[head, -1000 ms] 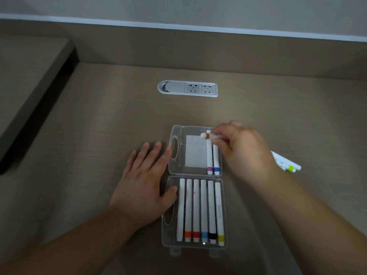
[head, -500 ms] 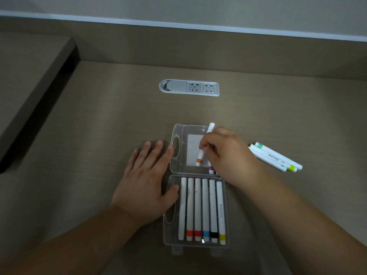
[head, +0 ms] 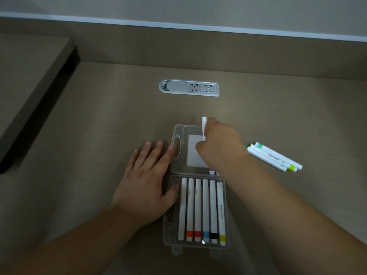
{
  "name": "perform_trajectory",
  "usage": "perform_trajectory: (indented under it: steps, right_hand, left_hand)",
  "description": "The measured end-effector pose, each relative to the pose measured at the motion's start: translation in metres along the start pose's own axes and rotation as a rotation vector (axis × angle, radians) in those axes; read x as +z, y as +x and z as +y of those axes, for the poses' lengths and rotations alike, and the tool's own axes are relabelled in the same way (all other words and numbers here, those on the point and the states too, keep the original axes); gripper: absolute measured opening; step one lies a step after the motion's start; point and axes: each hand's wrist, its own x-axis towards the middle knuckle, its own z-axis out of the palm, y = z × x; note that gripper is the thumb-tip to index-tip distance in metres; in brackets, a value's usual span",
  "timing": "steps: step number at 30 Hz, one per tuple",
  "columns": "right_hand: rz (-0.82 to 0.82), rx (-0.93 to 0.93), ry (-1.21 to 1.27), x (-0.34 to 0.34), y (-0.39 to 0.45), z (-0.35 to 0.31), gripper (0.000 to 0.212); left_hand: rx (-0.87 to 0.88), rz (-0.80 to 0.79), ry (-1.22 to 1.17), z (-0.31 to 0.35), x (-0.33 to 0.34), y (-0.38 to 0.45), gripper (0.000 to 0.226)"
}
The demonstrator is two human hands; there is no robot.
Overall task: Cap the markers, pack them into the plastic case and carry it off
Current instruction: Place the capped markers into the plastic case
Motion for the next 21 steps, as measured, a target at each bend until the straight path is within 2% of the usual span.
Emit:
perform_trajectory:
  steps: [5,10,18,21]
  right_hand:
    - [-0.113,0.138,0.180,-0.010,-0.003,0.008,0.016]
    - [-0.175,0.130,0.050,-0.013,-0.007,0.010,0.013]
    - [-0.284,0.131,0.016,-0.016,0.000,0.010,0.036]
    - [-0.264,0.089,-0.049,-0.014,-0.001,0.009,0.025]
  left_hand:
    - [0.005,0.010,-0.011,0.000,0.001,-0.001,0.090]
    - [0.007,0.011,-0.015,-0.001,0.001,0.000,0.091]
    - [0.010,0.020,-0.014,-0.001,0.002,0.000,0.090]
    - [0.008,0.009,0.001,-0.001,0.002,-0.001,0.091]
